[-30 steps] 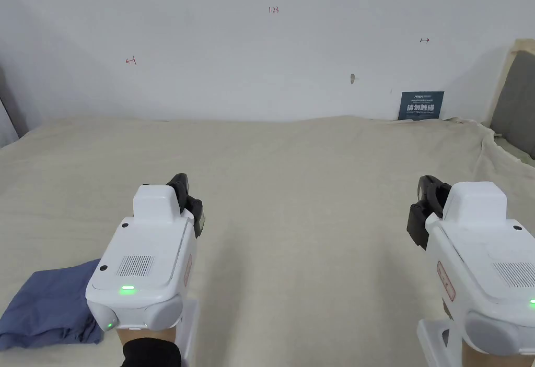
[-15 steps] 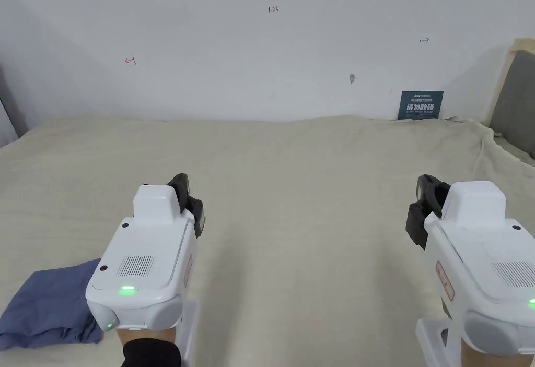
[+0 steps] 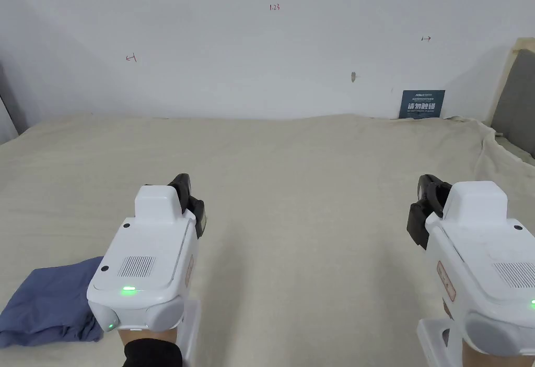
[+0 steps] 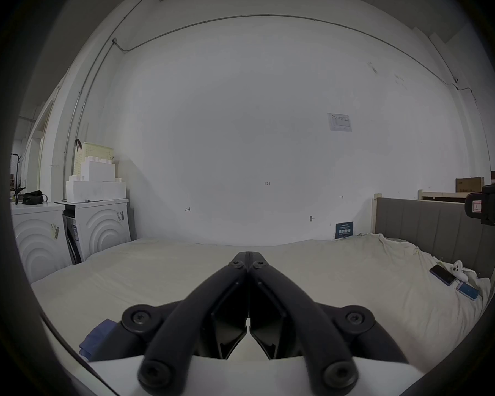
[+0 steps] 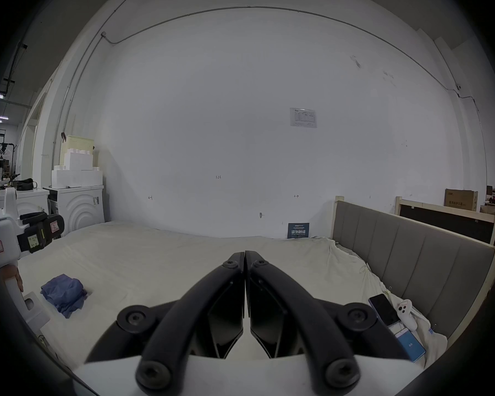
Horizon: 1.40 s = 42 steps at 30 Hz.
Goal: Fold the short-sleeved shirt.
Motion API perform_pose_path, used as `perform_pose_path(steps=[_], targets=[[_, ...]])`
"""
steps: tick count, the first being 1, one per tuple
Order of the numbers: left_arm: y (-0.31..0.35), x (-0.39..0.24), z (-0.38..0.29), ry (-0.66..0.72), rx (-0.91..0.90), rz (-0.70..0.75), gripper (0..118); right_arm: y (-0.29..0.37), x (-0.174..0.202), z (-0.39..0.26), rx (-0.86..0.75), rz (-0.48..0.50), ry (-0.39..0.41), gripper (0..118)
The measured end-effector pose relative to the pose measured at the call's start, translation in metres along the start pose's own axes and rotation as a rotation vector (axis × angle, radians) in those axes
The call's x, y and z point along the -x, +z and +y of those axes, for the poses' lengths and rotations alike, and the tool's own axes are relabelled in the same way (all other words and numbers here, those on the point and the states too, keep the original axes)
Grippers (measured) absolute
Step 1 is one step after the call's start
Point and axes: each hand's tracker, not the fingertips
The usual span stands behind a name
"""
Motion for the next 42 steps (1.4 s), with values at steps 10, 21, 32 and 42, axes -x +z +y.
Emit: perform_pose_path(steps=[10,21,32,42], targets=[[0.0,0.0,0.001,-0.006,-0.003,-0.005,0,-0.002,-0.003,-0.003,0.002,-0.002,-0.002,0],[-0.004,0.006,-0.003,0.04,0.035,0.003,103,-0.001,-0.003,-0.004,0.009,-0.008,-0.022,102],[0.003,0.006,-0.003,0.028,0.009,-0.005,118,0.0,-0.007,-0.005,-0.003,-0.002,-0.032,118],[0.006,0.003,-0.001,0.008,-0.014,-0.002,118,0.004,-0.001,0.0,-0.006,-0.003,-0.032,118]])
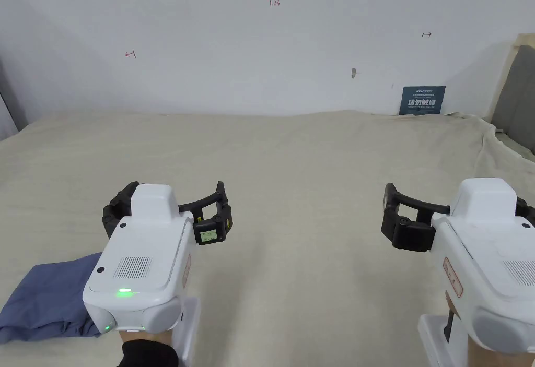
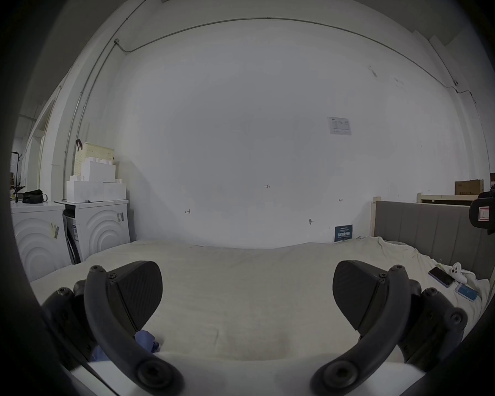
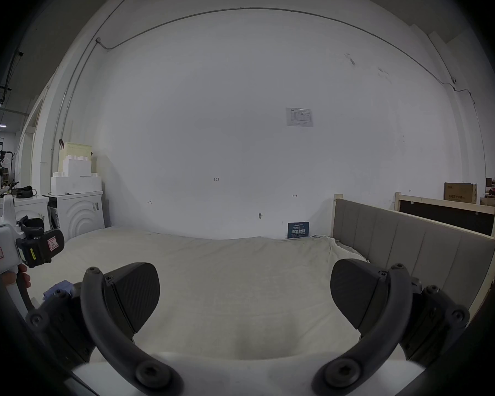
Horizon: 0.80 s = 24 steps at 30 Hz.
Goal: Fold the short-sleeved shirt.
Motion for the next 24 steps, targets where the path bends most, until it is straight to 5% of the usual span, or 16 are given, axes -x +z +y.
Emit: perform_pose_path(steps=[24], targets=[[0.0001,-0.0018,-0.001,-0.001,-0.004,0.004,118,-0.0022,0.0019,0.0017,-0.011,-0.002,0.011,118]])
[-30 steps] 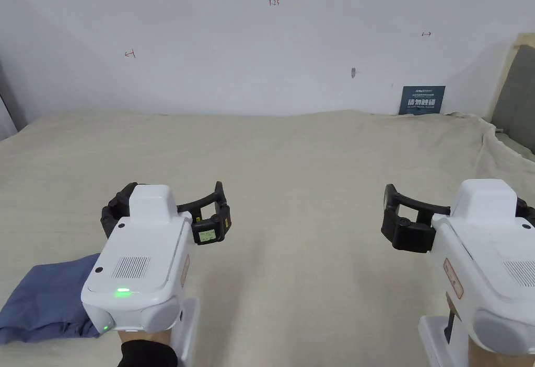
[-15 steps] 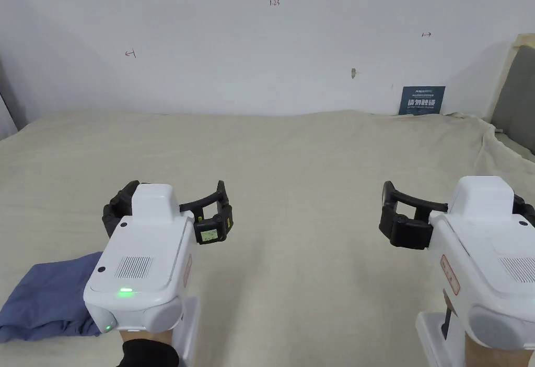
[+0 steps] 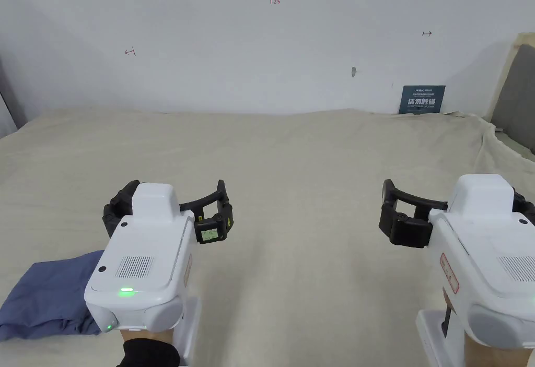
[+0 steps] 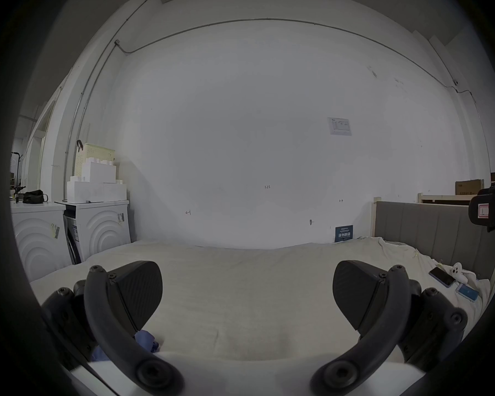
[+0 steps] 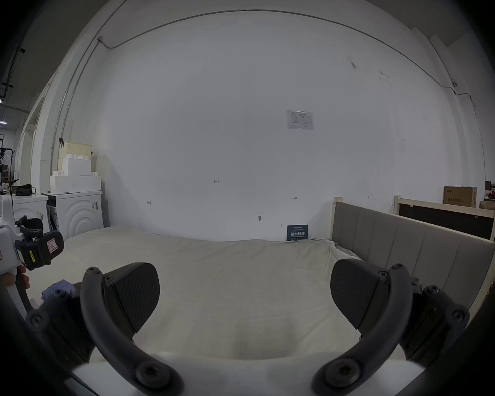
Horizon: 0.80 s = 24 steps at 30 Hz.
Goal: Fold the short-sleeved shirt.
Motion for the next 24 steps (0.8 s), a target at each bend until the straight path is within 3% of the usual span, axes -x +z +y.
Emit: perform_pose_path(steps=[24], targets=[[0.0014,0.0006,0.0008,-0.002,-0.013,0.005,118,-0.001,-0.0014,-0.0013,-0.007,0.0,0.006,118]])
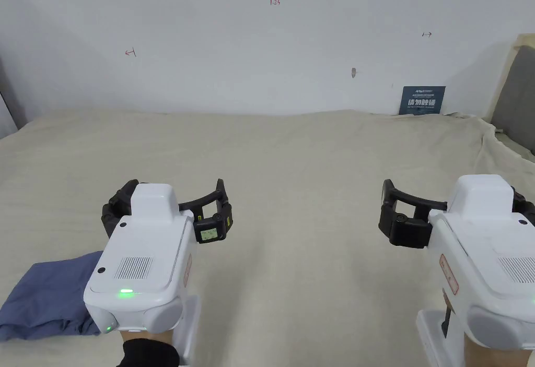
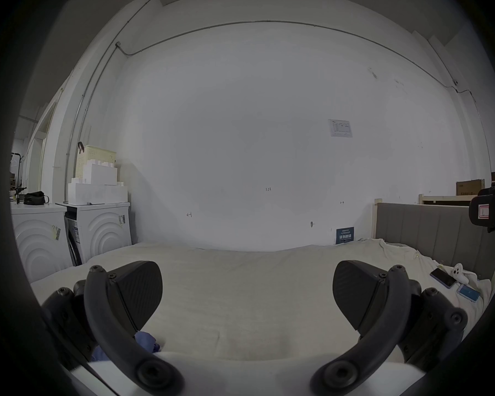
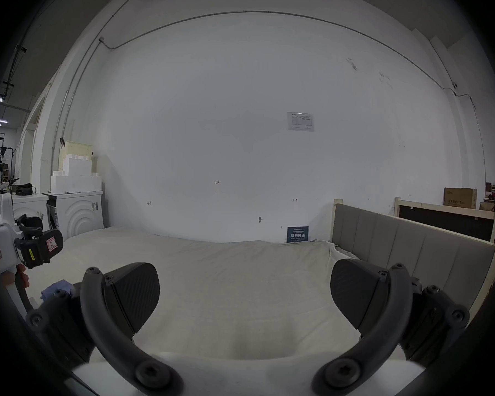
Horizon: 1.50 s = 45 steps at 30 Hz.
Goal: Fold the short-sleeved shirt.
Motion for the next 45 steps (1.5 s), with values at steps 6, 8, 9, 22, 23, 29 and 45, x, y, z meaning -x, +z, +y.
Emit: perform_pose_path(steps=[6,8,9,22,23,29,45], targets=[[-0.0008,-0.0005,-0.0007,0.002,-0.002,-0.002,118,-0.0008,-0.0004,-0.0007,0.003,0.005,0.003,118],[-0.0006,-0.0008,-0.0006,0.0,-0.002,-0.002,118,-0.0003,-0.0001,-0.0005,0.003,0.003,0.003,118],[-0.0005,-0.0011,-0.0005,-0.001,-0.002,-0.003,118,-0.0002,-0.0002,-0.0005,0.001,0.003,0.003,118],[-0.0001,-0.0001,-0.0007,0.004,-0.003,0.0,118,0.0,-0.0008,-0.0014,0.002,0.0,0.003,118],[-0.0002,0.0,-0.0008,0.002,-0.002,-0.001,118,0.0006,0.0001,-0.0009,0.002,0.0,0.003,118],[0.0001,0.0013,-0.0007,0.002,-0.003,-0.003,118,-0.0007,-0.002,-0.0028,-0.001,-0.005,0.01,118],[0.0018,0.0008,0.0006,-0.004,-0.002,-0.004,118,-0.0005,0.0015,-0.0036,0.002,-0.019,0.028,118]])
